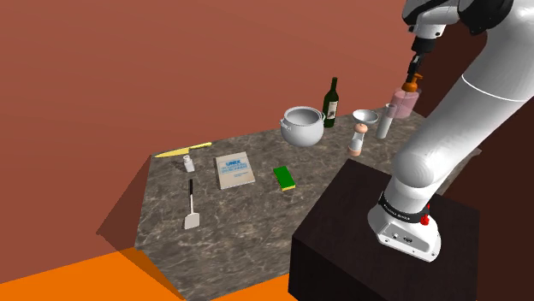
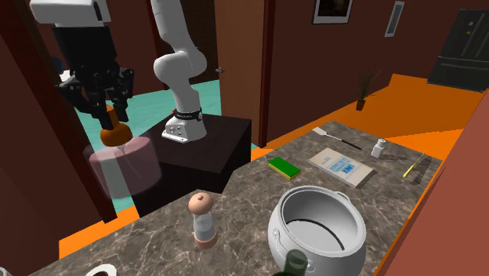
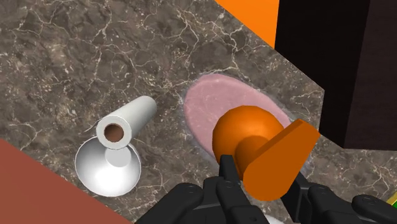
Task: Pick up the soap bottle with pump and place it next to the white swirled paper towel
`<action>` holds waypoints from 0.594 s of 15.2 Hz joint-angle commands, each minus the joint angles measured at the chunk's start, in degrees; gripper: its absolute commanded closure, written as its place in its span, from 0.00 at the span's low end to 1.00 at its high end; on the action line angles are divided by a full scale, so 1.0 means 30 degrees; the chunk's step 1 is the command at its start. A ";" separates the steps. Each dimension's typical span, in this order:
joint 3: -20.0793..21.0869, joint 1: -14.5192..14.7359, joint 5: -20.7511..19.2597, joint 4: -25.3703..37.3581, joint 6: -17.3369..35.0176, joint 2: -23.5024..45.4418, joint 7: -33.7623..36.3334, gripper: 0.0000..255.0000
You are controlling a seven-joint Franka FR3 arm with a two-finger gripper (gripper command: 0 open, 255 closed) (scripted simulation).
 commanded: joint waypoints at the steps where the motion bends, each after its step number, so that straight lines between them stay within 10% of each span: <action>1: -0.0121 0.0008 0.0111 -0.0391 0.0520 0.0165 -0.0096 1.00; 9: -0.0638 0.0089 0.0832 -0.1889 0.2623 0.1115 -0.0658 1.00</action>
